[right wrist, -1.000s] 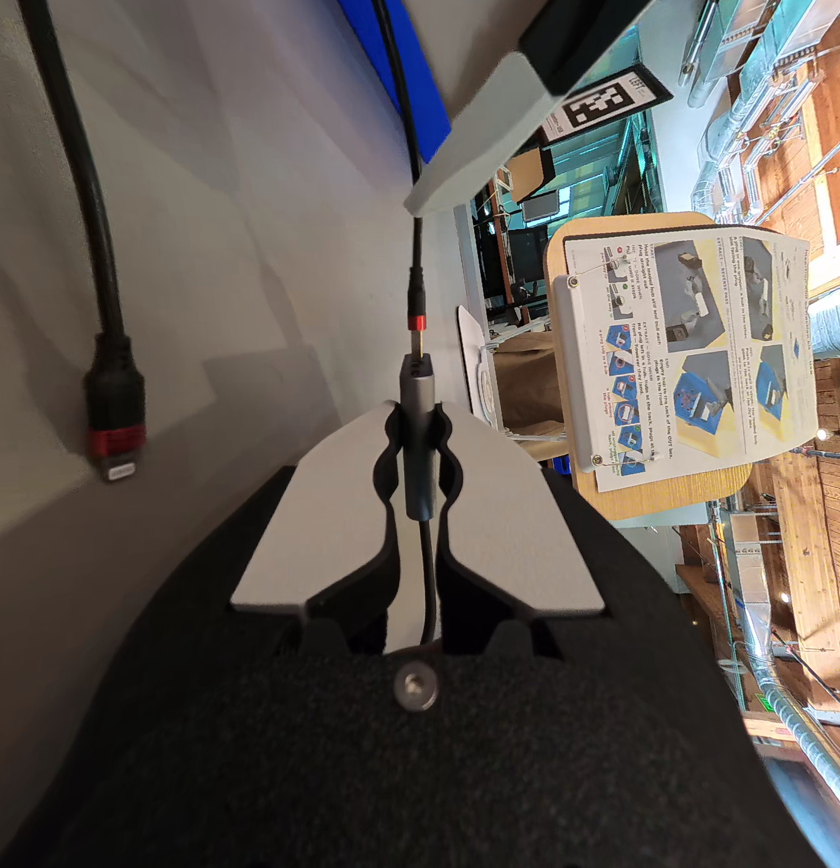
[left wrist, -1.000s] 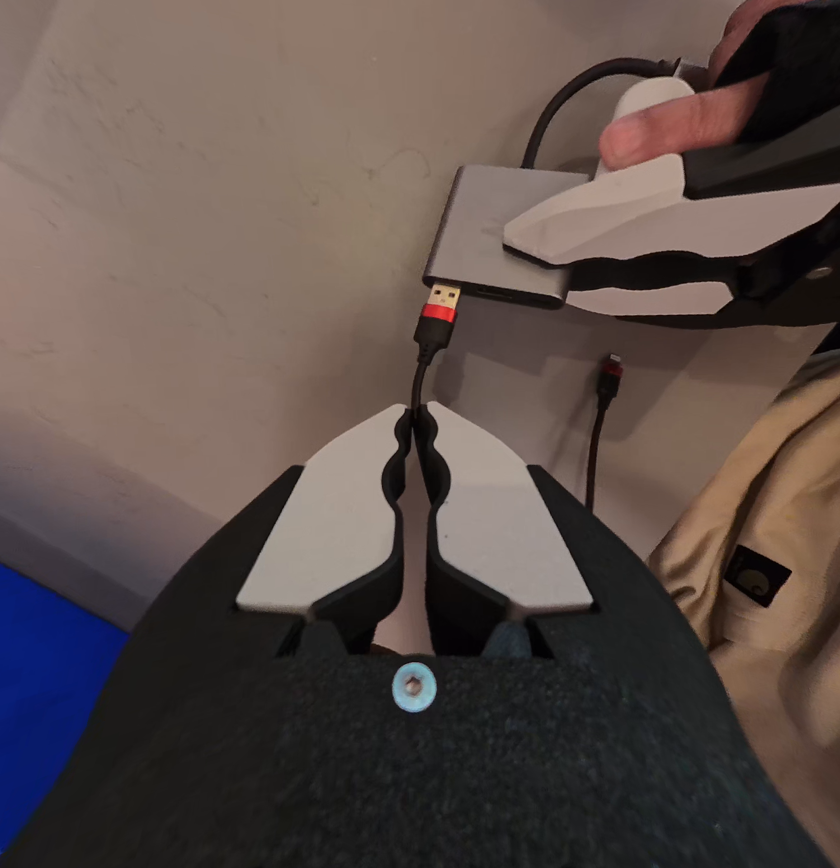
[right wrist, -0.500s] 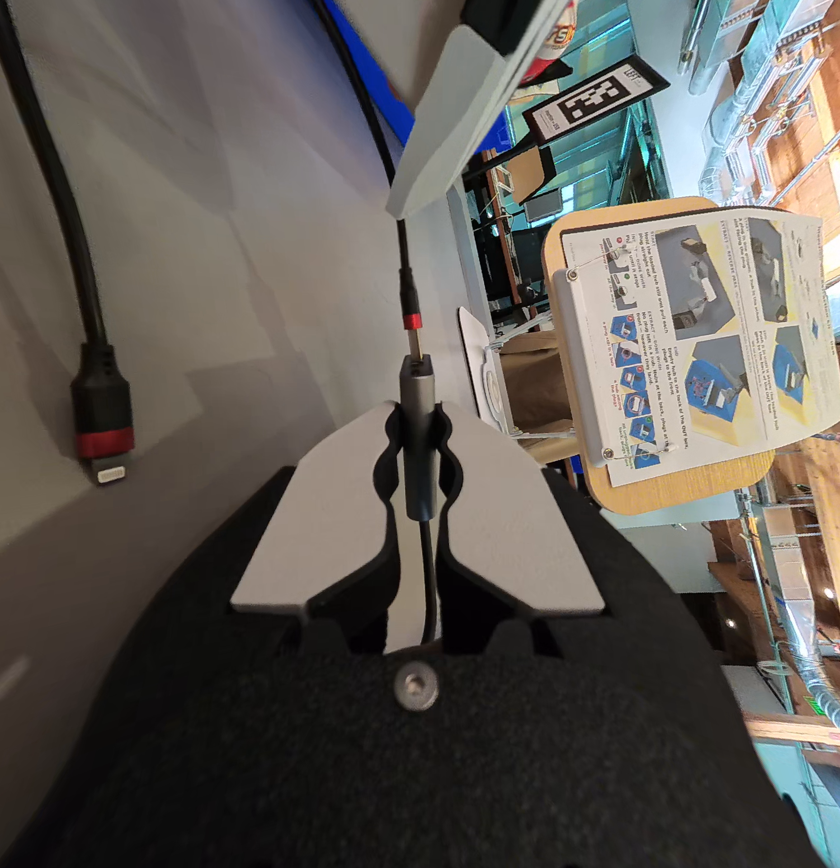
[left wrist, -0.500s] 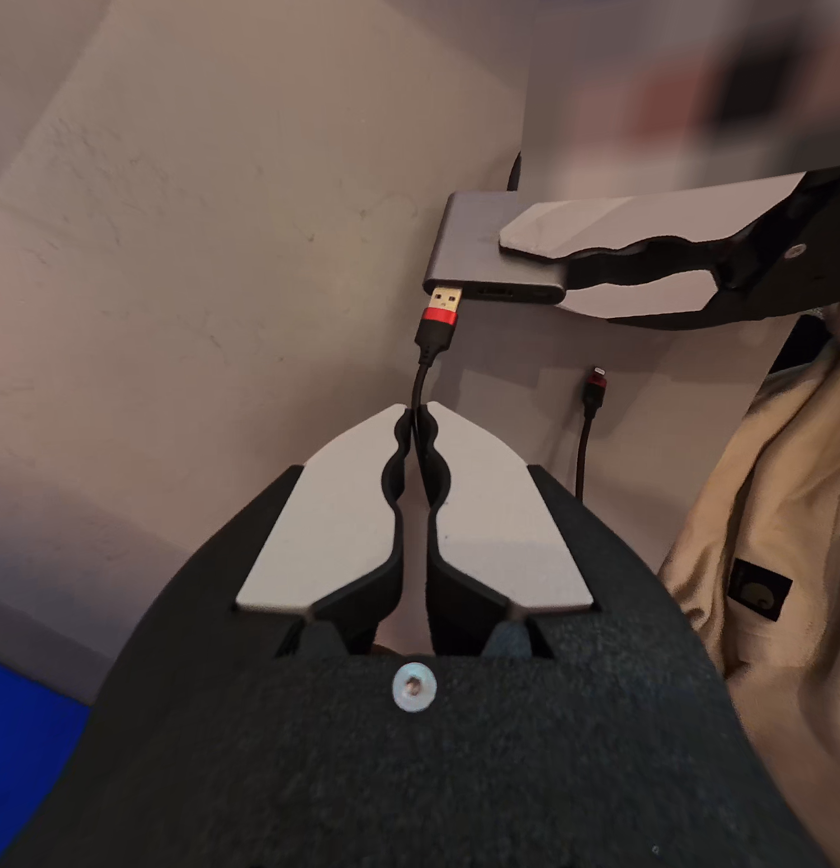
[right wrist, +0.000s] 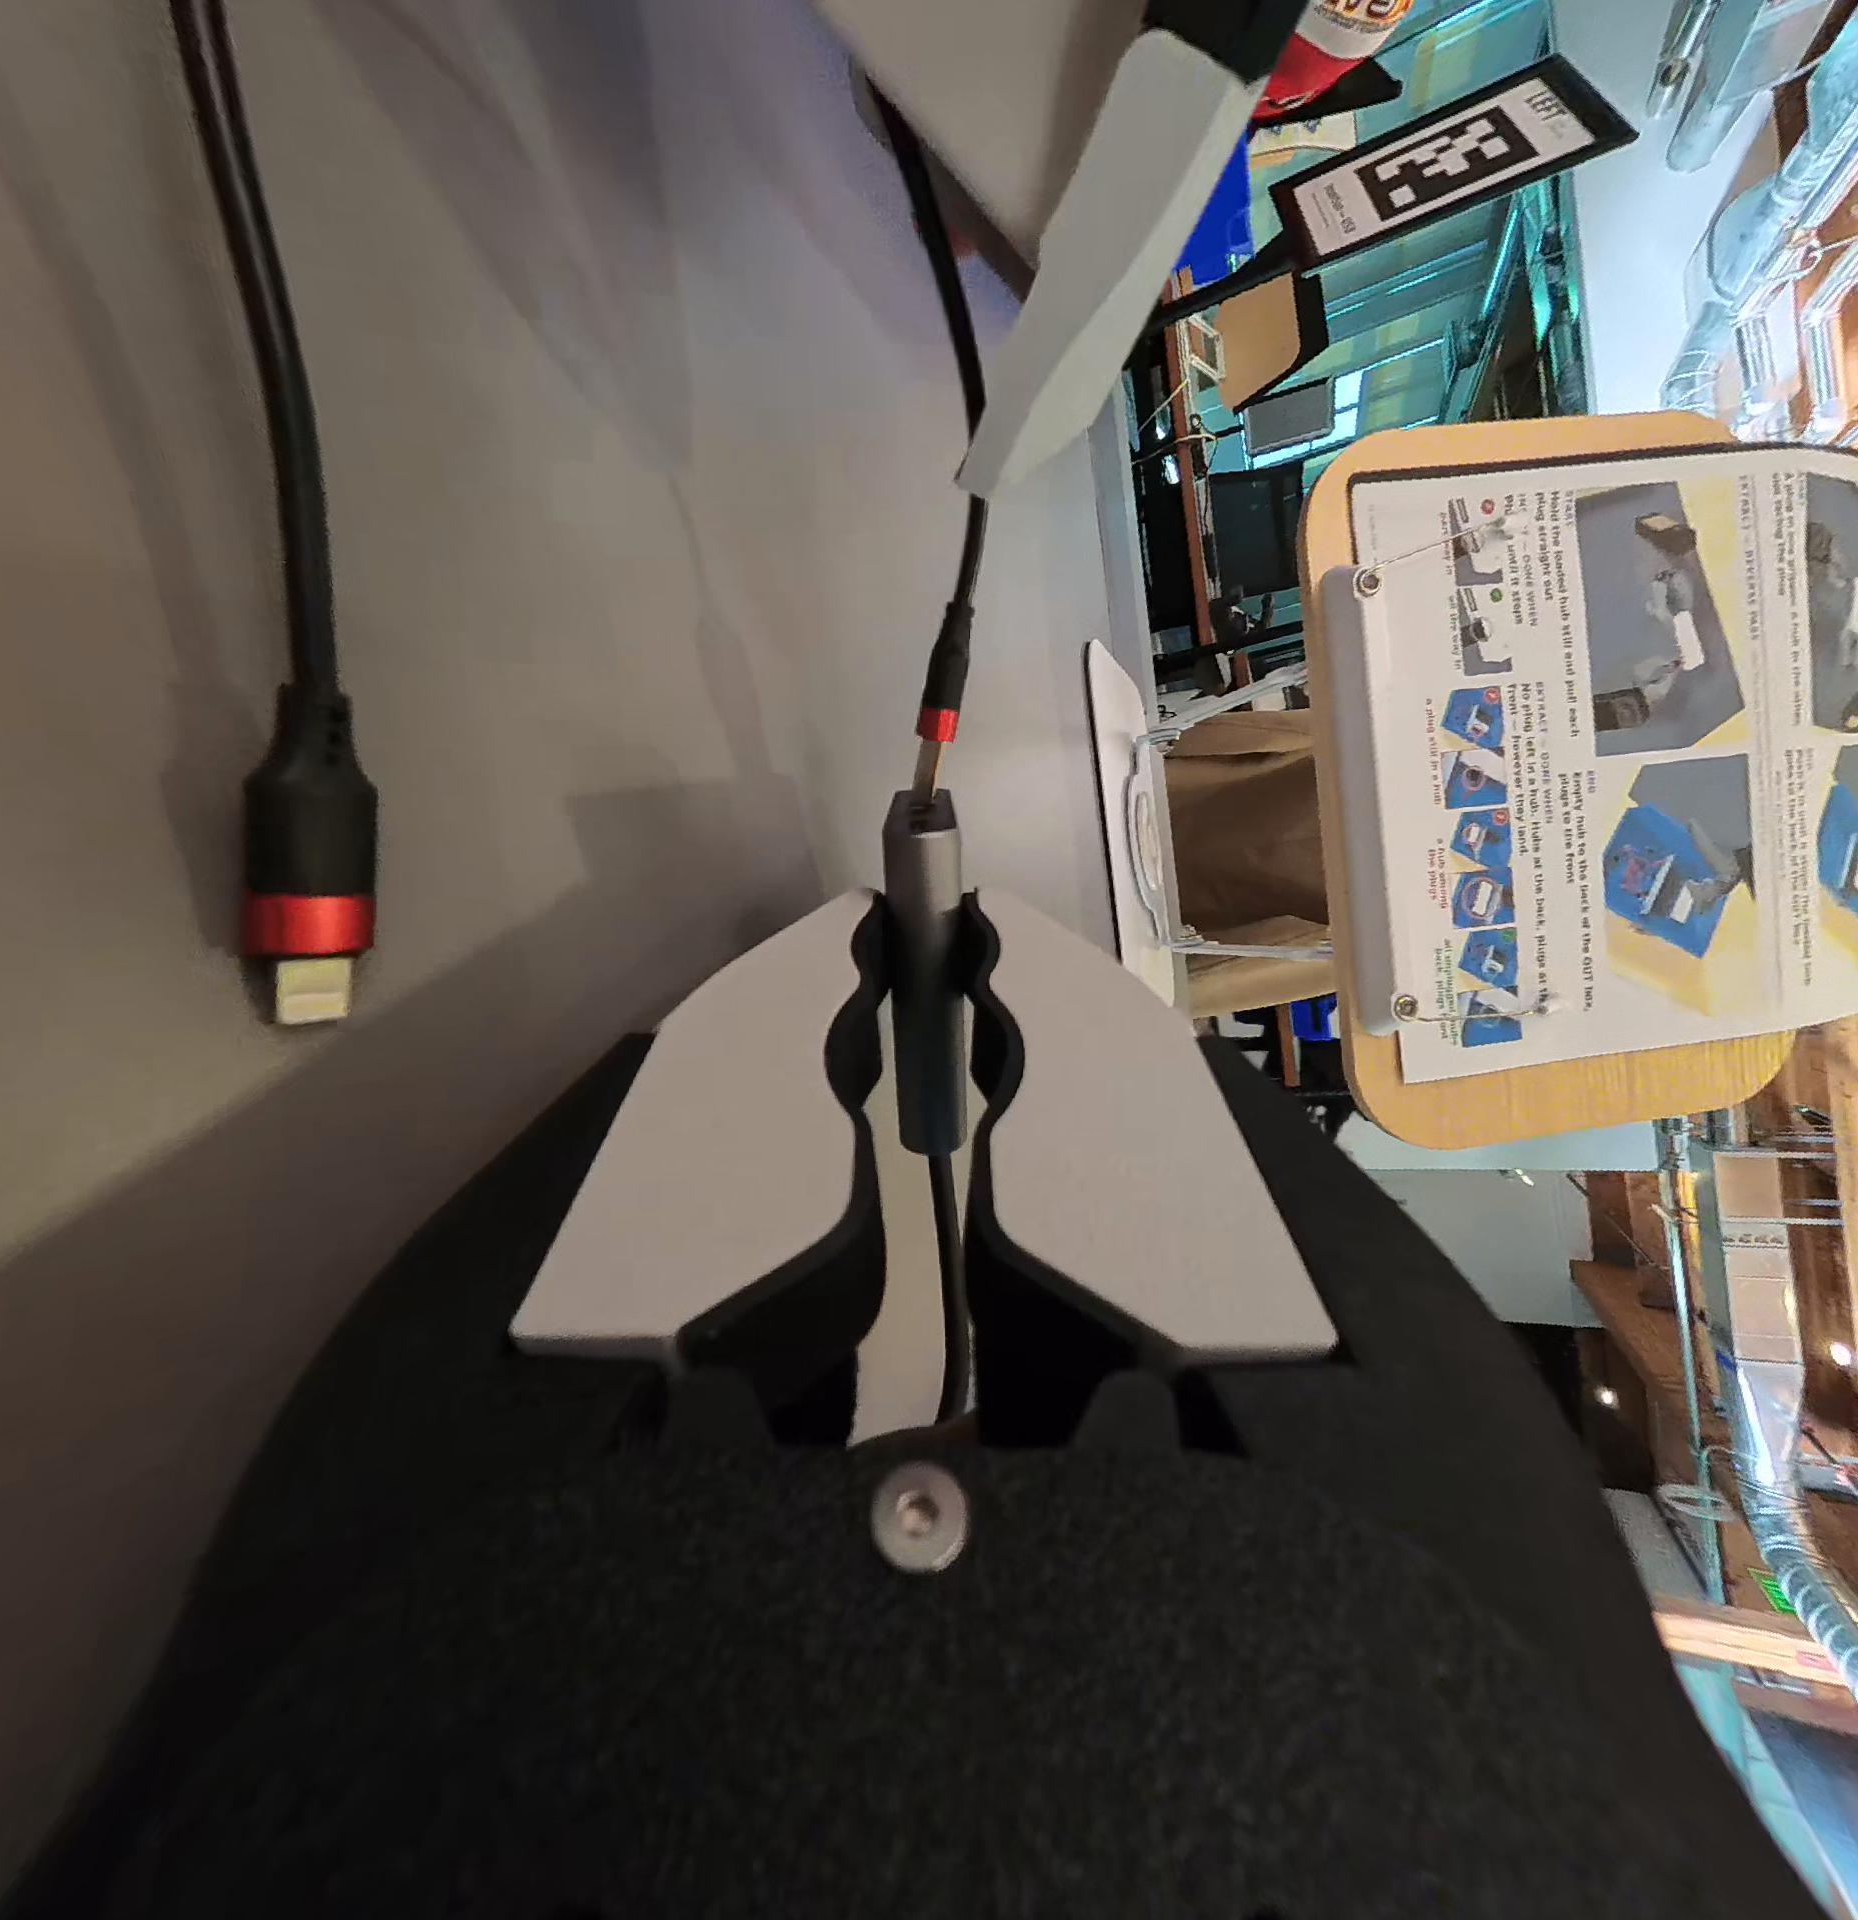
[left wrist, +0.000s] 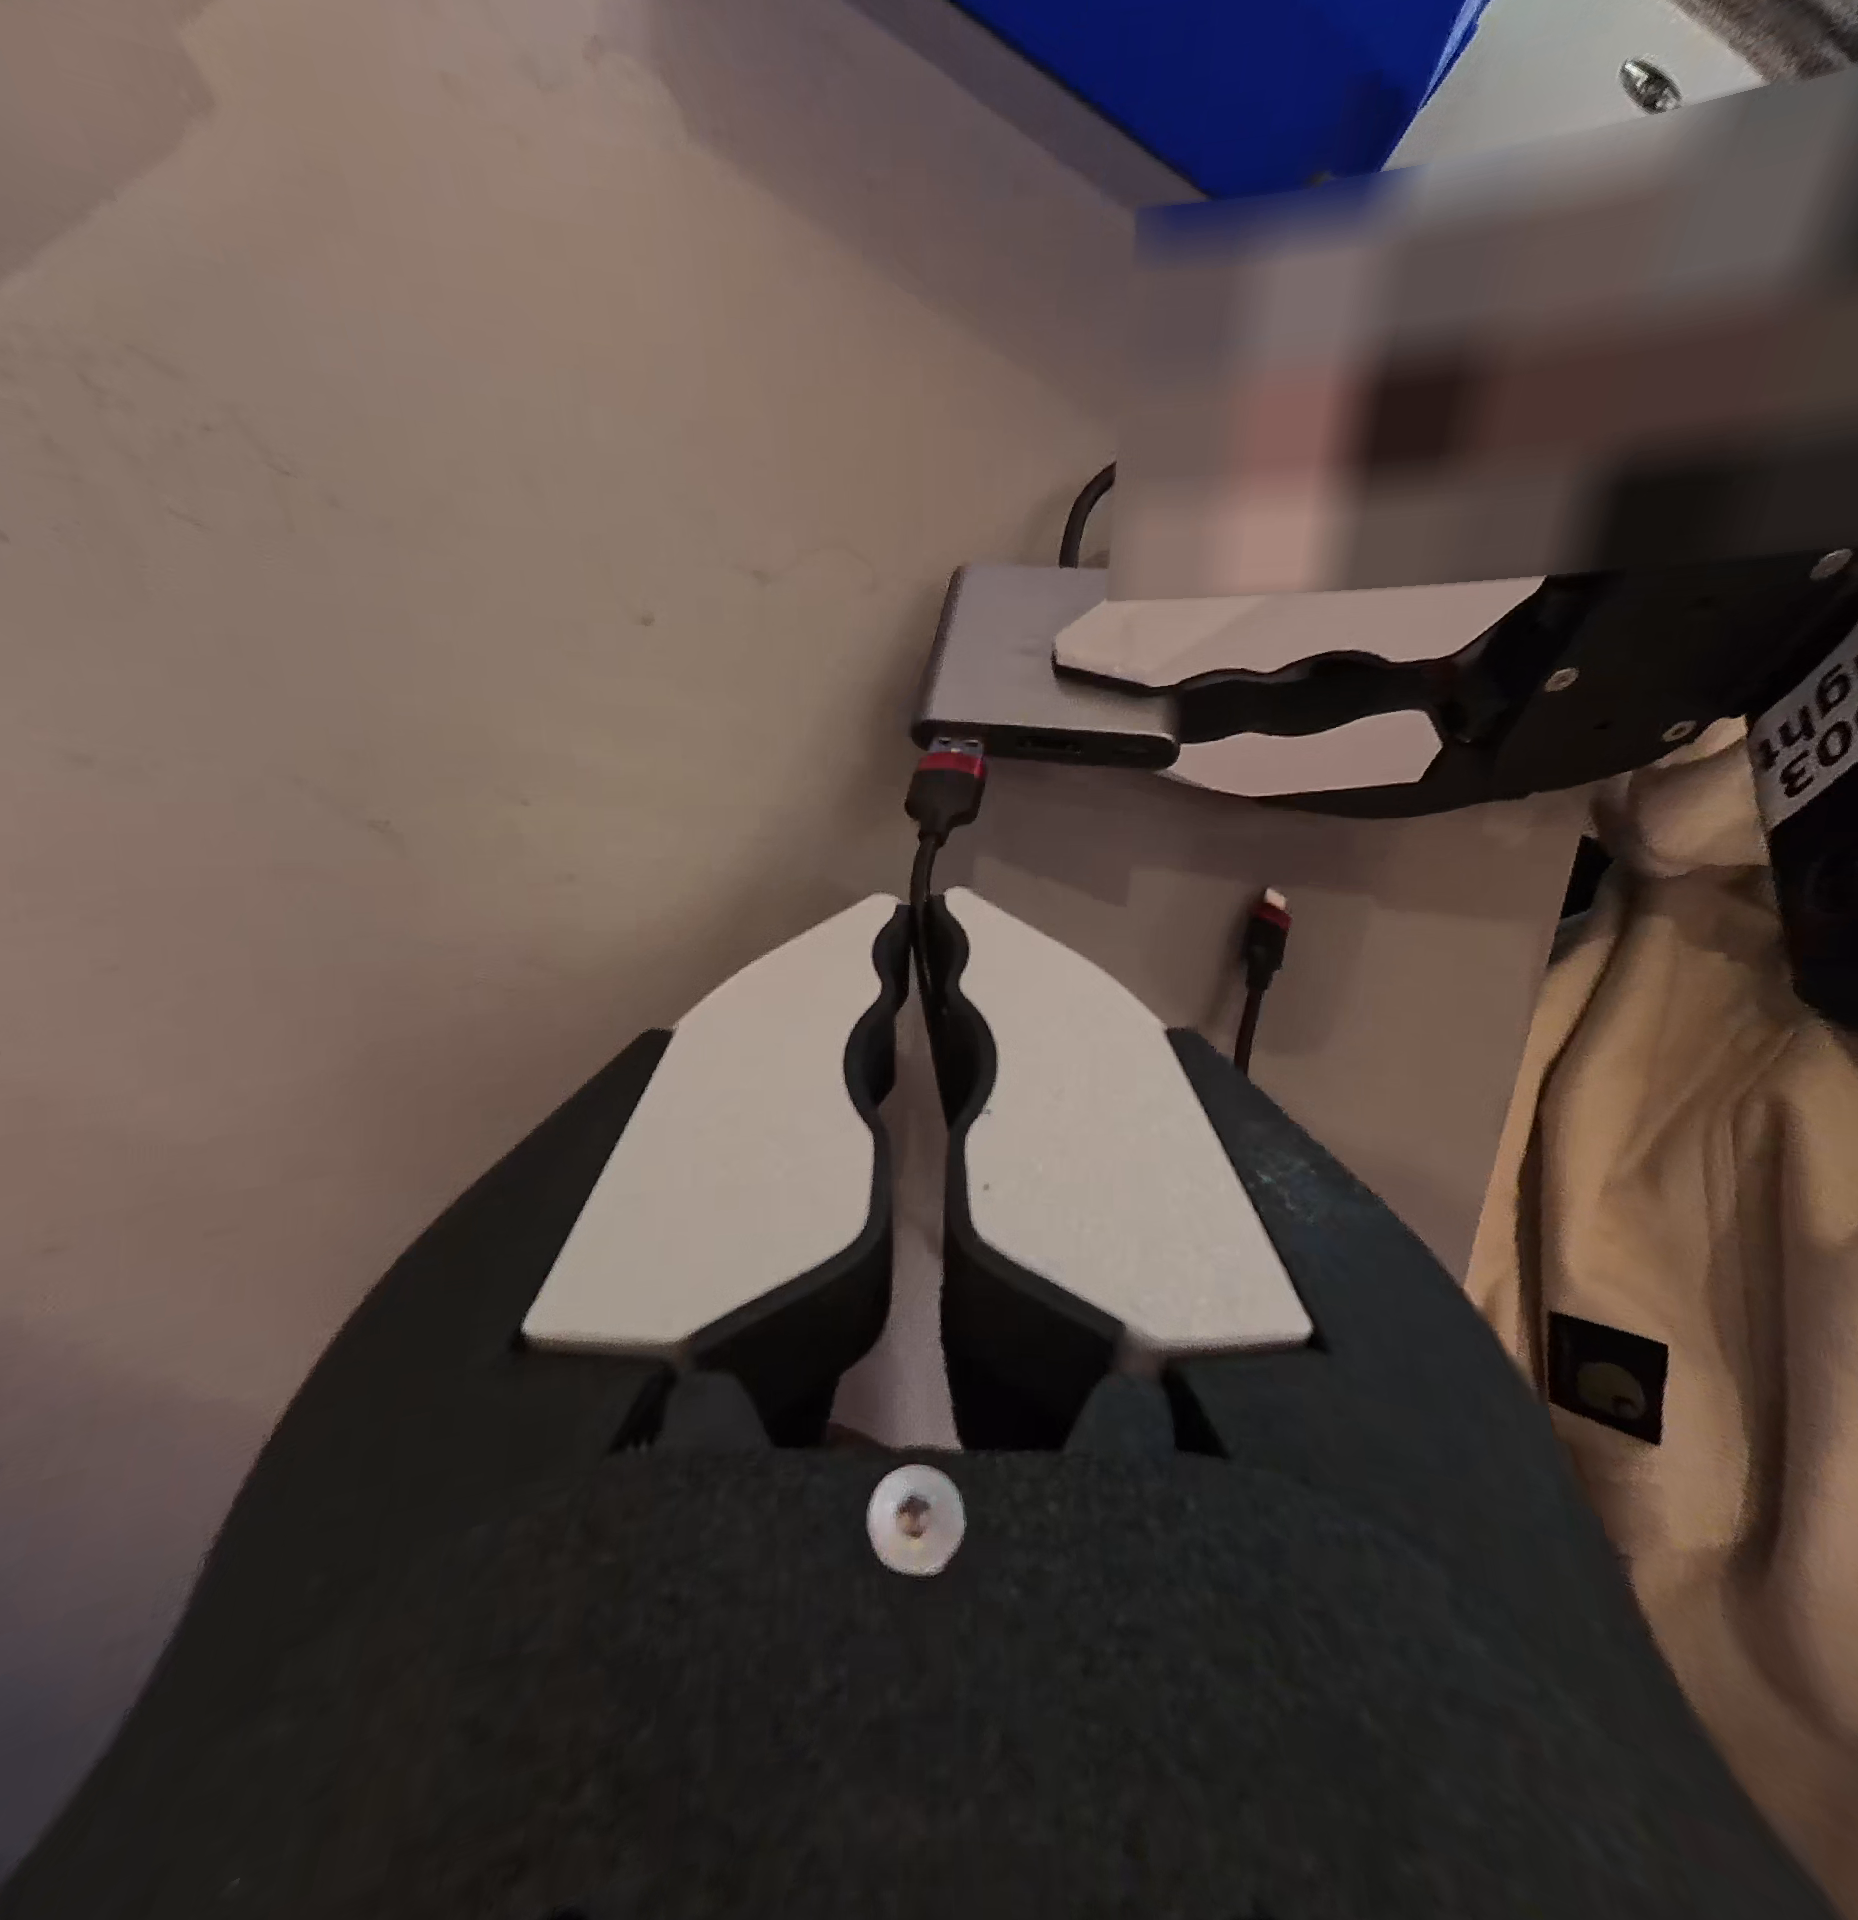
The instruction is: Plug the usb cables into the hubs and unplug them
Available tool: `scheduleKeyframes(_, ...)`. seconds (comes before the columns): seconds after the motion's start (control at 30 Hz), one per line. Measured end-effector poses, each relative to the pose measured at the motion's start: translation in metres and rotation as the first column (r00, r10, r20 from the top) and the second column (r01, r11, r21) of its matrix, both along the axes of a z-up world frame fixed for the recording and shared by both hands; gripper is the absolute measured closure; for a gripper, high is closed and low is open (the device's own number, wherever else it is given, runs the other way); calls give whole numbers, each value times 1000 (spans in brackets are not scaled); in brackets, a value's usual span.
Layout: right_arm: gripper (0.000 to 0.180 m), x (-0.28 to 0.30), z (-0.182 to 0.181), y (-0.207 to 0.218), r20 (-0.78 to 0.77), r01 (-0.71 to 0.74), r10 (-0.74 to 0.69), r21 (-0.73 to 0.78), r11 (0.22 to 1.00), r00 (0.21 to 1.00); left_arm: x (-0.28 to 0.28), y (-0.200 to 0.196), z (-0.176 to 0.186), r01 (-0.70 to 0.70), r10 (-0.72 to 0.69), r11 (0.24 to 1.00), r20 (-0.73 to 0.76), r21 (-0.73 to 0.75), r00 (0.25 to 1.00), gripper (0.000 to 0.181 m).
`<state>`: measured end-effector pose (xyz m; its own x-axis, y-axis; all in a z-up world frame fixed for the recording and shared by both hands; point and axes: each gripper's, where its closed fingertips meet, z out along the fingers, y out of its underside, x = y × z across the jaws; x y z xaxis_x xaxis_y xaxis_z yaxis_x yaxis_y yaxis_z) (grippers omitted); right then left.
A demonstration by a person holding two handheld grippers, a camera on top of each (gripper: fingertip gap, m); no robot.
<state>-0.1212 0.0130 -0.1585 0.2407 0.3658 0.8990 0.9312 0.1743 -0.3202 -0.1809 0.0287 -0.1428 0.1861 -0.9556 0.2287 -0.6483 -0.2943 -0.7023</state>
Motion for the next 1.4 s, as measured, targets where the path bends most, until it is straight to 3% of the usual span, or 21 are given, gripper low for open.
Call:
scheduleKeyframes(0.17,167,3,0,2,-8,19,-19,-4,1000,1000,1,1,-8,-6,6,1000,-26,11,1000,178)
scheduleKeyframes(0.3,167,6,16,2,-114,20,-19,4,1000,993,4,-1,-22,-11,13,998,-45,62,999,178)
scheduleKeyframes(0.5,167,9,14,2,-127,7,-9,-14,1000,992,4,-1,-18,-9,10,998,-8,61,1000,178)
scheduleKeyframes(0.7,167,11,28,2,-272,-8,1,-27,1000,962,-2,-25,1,68,-103,980,185,186,977,178)
scheduleKeyframes(0.93,167,16,50,-11,-429,-57,57,11,998,901,-13,-32,31,24,-165,948,423,318,891,178)
scheduleKeyframes(1.4,167,14,50,-11,-482,-83,61,-23,996,874,-13,-22,26,4,-106,970,406,243,908,178)
